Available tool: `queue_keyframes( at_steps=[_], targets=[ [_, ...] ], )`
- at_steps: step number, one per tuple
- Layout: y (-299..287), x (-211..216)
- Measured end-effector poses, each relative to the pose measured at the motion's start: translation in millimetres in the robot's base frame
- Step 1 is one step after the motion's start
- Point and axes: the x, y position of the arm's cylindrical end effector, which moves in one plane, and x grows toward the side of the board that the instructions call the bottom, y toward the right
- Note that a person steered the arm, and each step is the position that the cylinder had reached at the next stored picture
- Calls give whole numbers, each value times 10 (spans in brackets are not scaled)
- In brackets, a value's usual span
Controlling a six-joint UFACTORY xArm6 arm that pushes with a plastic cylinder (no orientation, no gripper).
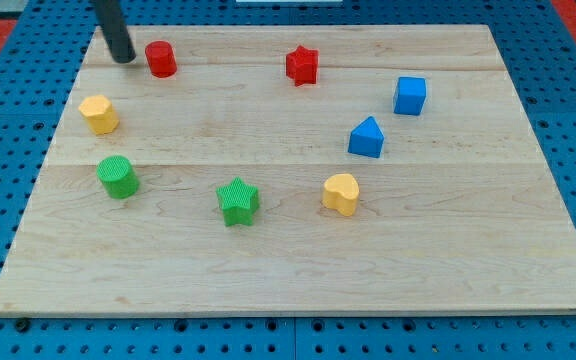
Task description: Move the yellow hexagon diagonally to the bottom left of the red circle
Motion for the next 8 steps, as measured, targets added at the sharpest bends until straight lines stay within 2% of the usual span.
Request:
queue_keyframes(
  at_steps=[1, 2, 3, 4, 5, 6, 7, 8],
  targets=[
    [873, 471],
    [865, 1267],
    [123, 1623],
    [-435, 1254],
    [-68, 869],
    [23, 901],
    [-277, 1226],
    [-879, 838]
  ],
)
